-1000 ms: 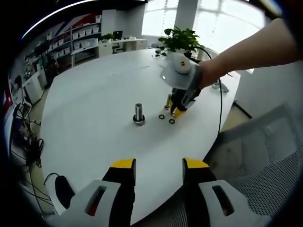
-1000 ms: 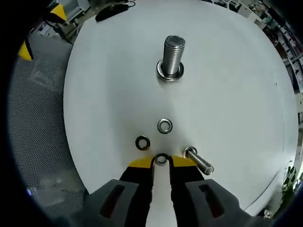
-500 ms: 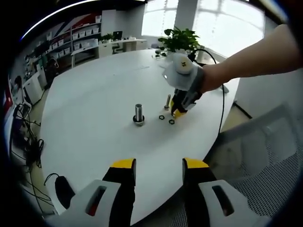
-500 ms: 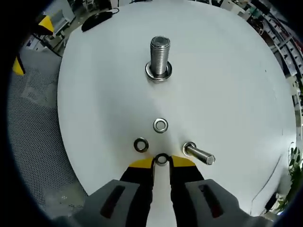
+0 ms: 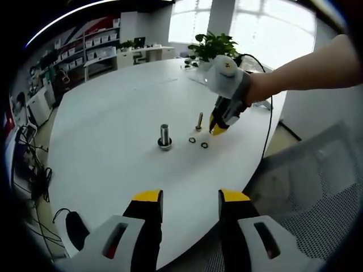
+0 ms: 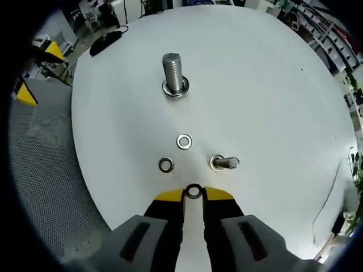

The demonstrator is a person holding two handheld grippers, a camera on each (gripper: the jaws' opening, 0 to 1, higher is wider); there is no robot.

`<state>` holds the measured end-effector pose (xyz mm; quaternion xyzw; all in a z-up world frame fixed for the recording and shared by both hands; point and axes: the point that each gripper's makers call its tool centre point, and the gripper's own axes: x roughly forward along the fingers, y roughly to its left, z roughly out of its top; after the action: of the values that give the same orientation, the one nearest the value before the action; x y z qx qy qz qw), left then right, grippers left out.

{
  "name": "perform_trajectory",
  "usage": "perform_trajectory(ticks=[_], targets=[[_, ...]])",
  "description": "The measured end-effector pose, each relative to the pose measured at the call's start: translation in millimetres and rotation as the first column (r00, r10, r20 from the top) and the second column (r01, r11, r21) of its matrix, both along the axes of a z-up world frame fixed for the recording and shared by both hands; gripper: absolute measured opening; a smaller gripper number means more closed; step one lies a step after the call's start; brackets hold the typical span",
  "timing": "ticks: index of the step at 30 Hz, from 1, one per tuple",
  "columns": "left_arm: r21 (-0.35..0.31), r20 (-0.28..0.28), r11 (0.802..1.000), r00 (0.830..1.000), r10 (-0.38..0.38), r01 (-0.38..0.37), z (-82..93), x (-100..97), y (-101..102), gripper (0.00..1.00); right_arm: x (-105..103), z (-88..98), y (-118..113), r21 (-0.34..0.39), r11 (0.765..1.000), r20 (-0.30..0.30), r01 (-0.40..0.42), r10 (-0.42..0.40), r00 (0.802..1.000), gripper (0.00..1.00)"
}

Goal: Place the washer onto the threaded stud by aligning its center hole with the stud, sliding it down to the base, and recovering from edge contact or off-axis alignment until the washer reaches the visible bottom stop.

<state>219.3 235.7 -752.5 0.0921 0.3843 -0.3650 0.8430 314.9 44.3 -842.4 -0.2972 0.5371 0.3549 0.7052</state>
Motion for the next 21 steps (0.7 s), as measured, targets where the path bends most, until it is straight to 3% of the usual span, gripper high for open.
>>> perform_trajectory(ticks=[10, 21], targets=[[-0.001, 0.008, 1.000, 1.000, -0.001, 0.001, 1.5, 0.9, -1, 0.37, 16, 30.5, -2, 0.019, 1.000, 0.057, 0.004, -0.005, 0.998, 0.14], [0.001, 0.005, 1.000, 1.000, -0.005, 0.005, 1.3, -0.2, -1, 0.37, 27, 40.3, 12, 0.017, 0.999, 0.111, -0.033, 0.031, 0.993, 0.14]])
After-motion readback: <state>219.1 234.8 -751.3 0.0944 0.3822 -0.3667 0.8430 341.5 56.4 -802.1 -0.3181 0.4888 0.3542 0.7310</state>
